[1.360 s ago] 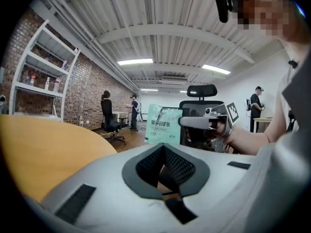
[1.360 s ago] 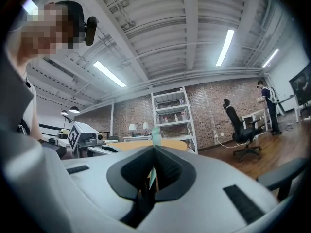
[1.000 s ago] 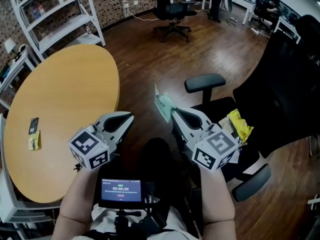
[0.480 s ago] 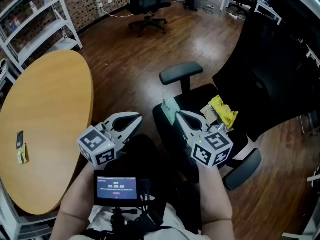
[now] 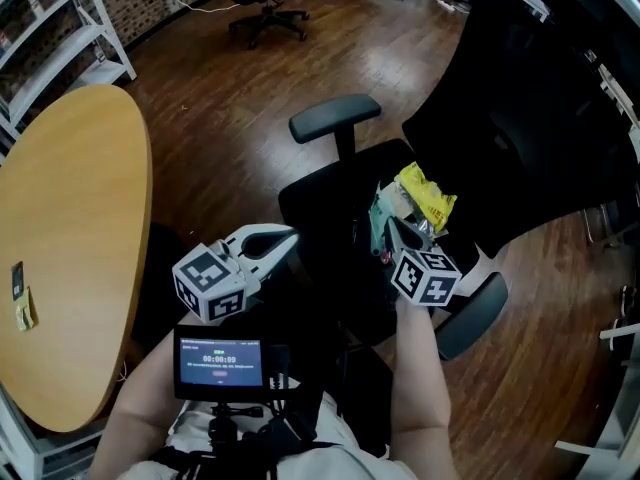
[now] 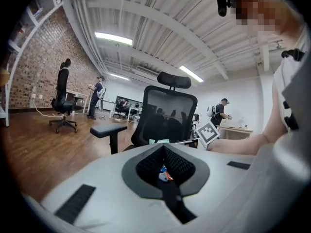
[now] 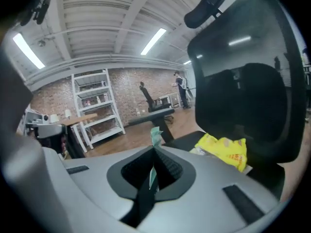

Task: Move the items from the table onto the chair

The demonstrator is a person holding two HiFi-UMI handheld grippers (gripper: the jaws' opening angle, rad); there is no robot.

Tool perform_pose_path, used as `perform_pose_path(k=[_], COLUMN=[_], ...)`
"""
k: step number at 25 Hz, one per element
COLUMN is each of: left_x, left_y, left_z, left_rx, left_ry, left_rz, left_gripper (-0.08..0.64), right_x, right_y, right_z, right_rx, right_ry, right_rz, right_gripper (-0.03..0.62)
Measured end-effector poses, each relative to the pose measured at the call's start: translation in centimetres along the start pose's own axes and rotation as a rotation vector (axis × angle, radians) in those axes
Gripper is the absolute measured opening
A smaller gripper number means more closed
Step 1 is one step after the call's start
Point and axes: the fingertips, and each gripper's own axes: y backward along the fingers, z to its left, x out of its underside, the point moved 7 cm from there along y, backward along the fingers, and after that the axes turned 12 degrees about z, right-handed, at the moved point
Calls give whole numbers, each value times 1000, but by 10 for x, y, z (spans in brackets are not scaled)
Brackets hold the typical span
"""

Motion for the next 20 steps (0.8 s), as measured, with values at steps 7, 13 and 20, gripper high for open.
perform_pose_path(k=[7,13,20], left_x=[11,12,6], left_y=[-12,-8,0], left_z=[-2,7,10], left_rx=[26,-6,-20], left_ry=[18,50,65], left_rz=[35,47,23], left_gripper=[11,11,11], right_x=[41,40,30], right_y=[-4,-5,-1], right_z=[-71,-78,-70], right_rx=[317,356,313], right_ry=[19,110,67], right_rz=[63,46,-19], right_gripper=[12,60,64])
